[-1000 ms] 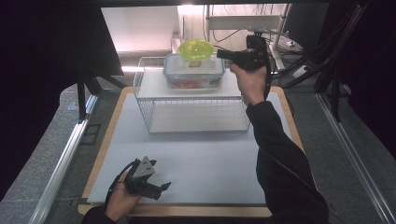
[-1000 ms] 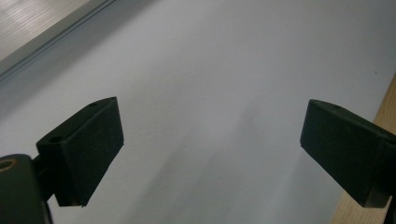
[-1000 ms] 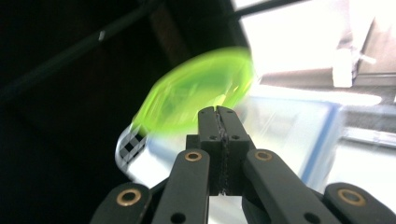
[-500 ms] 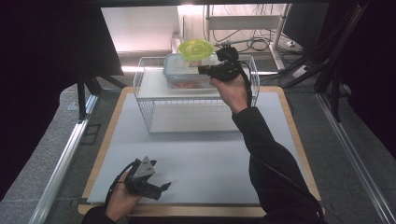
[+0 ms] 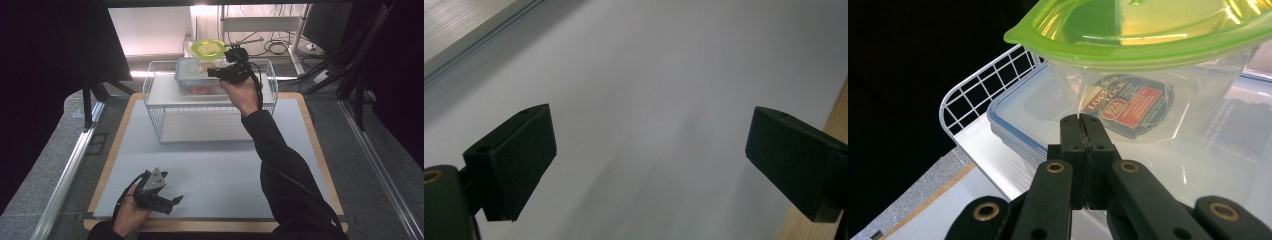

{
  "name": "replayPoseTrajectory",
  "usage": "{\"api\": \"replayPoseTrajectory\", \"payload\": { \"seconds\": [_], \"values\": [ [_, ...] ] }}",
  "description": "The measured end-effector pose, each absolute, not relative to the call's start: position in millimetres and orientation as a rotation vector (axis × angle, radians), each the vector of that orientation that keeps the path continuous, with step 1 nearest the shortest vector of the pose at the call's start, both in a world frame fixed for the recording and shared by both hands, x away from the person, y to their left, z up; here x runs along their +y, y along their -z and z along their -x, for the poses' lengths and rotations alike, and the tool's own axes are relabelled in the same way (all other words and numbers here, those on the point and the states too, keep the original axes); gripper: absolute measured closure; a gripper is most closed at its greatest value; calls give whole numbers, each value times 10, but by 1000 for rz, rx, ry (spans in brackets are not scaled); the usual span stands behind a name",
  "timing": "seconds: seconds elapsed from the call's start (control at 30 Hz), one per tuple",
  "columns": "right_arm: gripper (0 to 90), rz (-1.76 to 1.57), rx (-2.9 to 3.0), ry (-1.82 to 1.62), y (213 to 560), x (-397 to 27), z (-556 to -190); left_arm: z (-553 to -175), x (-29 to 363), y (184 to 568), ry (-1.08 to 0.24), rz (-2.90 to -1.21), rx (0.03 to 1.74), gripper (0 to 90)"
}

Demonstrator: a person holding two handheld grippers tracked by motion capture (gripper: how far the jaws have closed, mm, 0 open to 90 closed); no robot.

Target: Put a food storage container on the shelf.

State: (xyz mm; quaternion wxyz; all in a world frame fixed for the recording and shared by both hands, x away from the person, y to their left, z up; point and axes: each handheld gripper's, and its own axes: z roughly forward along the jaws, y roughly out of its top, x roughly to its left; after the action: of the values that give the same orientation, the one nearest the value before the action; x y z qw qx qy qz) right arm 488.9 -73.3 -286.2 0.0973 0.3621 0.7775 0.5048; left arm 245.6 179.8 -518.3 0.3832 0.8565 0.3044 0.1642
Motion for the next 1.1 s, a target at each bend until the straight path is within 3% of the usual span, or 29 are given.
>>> {"api": "replayPoseTrajectory", "payload": {
  "seconds": [0.2, 0.6, 1.1],
  "values": [
    [822, -1041, 2315, -1522, 2895, -771, -4822, -2454, 1803, 5182, -421, -2182, 776, 60],
    [439, -953, 2305, -1572, 3044, -1135, -4380, -2455, 1796, 5185, -423, -2182, 780, 58],
    [179, -877, 2338, -1448, 3529, -1556, -3783, -2459, 1796, 5190, -419, -2182, 790, 54]
  ]
}}
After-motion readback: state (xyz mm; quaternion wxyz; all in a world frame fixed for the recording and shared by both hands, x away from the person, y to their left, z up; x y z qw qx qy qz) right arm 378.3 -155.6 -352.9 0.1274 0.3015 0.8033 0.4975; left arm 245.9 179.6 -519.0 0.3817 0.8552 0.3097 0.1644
